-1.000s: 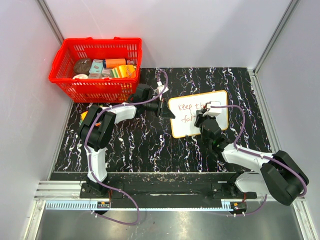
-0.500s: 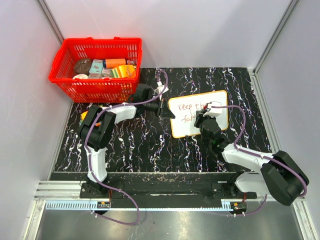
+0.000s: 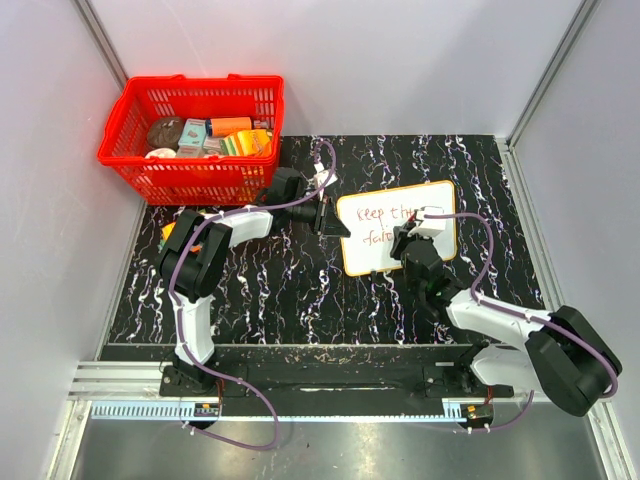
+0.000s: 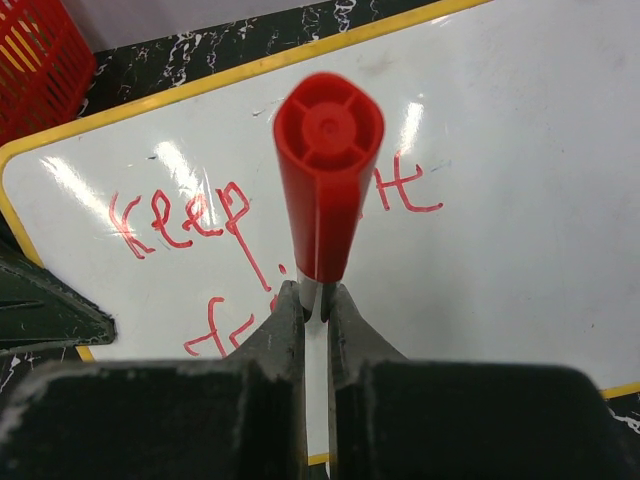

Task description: Write a sentence on the whiteboard

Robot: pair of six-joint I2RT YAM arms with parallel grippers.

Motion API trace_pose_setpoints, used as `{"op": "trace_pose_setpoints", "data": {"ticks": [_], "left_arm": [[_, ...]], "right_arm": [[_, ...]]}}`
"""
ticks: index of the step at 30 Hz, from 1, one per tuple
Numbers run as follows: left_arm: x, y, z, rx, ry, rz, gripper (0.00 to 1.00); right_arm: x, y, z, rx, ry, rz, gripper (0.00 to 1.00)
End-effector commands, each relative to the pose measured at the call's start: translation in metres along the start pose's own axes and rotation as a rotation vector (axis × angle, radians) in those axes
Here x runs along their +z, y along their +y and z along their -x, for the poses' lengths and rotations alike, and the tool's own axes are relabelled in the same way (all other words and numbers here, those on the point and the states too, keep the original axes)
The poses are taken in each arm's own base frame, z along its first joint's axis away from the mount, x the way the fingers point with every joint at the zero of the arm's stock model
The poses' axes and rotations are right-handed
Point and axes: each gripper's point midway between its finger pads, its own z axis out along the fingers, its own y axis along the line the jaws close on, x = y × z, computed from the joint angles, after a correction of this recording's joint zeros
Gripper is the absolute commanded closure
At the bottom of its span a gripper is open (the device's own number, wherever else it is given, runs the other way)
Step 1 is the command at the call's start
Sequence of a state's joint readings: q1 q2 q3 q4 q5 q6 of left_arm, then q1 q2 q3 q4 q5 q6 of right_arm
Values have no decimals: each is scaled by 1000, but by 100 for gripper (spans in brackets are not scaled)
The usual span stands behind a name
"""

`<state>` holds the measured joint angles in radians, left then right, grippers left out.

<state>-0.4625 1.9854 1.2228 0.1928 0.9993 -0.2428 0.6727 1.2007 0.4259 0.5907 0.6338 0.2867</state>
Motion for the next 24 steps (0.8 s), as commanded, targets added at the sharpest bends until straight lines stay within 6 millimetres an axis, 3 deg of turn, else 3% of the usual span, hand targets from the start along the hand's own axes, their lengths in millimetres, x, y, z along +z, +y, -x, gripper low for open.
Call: {"op": "trace_pose_setpoints", "data": {"ticks": [1,9,19,24], "left_arm": [[10,30,-53,1,114,94,100],[9,30,-54,-2,116,93,100],[9,29,-53,0,115,93,100],[10,29,-54,-1,117,91,100]], "right_arm": [[-3,-5,2,11,-3,-14,100],[-3,-7,21,2,-51,-33,100],[-5,5,66,20,-152,-4,100],[3,6,73,-12,-159,-16,100]]}}
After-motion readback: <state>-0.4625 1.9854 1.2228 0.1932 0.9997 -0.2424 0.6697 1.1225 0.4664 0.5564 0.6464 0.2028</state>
